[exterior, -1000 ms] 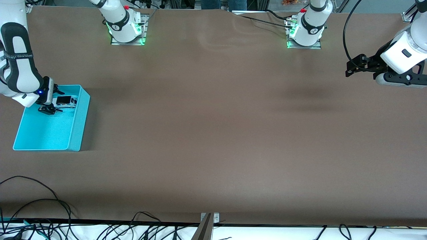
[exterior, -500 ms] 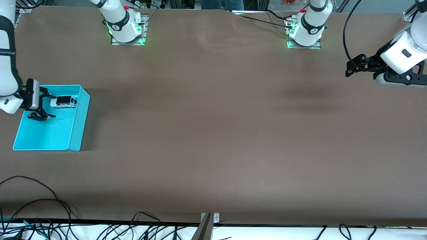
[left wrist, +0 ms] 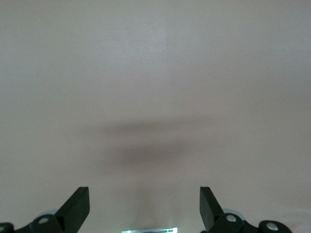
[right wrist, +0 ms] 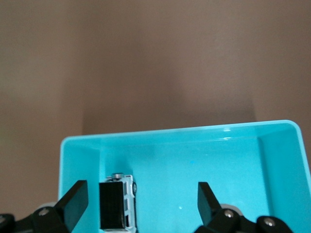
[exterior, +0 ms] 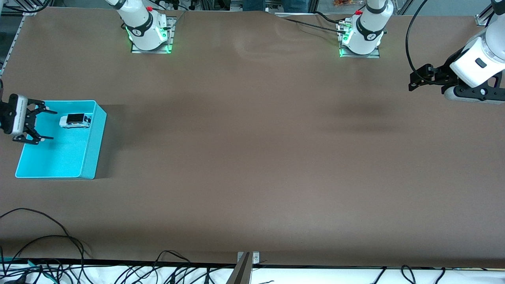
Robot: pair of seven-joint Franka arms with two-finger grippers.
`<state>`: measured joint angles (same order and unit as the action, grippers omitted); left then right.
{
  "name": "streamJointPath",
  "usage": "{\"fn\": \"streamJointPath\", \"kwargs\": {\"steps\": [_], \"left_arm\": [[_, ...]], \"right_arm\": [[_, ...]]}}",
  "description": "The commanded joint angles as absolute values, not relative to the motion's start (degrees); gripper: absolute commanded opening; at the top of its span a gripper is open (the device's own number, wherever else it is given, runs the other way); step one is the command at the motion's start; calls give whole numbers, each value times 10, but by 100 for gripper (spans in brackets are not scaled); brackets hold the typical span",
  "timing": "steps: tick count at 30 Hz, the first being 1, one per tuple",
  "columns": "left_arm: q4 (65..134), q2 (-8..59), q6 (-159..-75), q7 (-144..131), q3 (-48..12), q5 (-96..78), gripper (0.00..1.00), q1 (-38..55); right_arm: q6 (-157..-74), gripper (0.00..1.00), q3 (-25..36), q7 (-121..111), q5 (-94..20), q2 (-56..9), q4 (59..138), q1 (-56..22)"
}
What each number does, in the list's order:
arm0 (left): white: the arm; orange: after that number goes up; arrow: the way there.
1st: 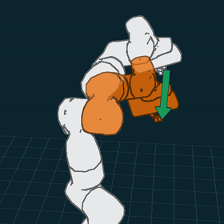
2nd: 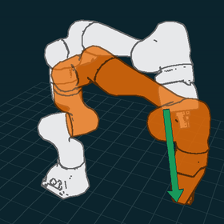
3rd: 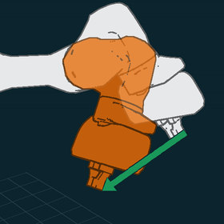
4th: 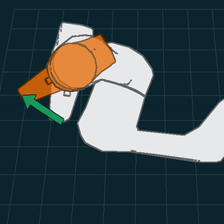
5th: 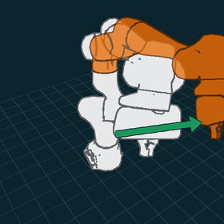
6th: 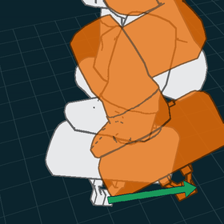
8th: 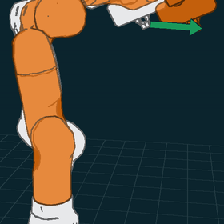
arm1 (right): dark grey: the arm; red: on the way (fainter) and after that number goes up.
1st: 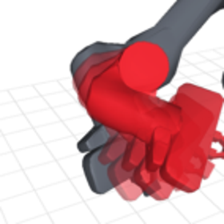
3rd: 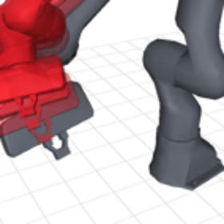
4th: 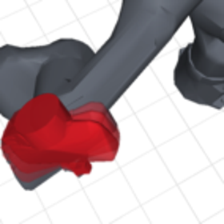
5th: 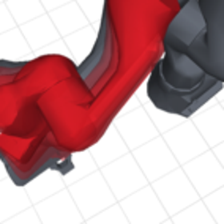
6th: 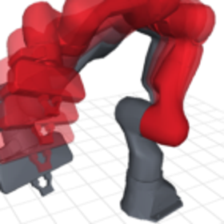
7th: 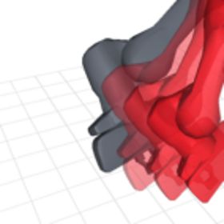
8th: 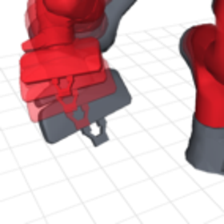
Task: Wind and store white jeep toy
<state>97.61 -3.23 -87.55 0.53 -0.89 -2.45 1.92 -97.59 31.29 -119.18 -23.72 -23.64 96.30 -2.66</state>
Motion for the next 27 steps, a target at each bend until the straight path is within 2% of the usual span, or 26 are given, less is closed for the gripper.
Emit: {"fn": "streamJointPath", "kwargs": {"steps": [1,11,27], "left_arm": [[963,-28,-865,19,-10,-40,100,14],[963,-28,-865,19,-10,-40,100,14],[962,-28,-865,19,-11,-40,100,15]], "right_arm": [[-932,100,315,-1089,-209,-213,928,-51],[-881,100,311,-858,-151,-171,882,-107],[-844,100,309,-466,-103,-165,812,-206]]}}
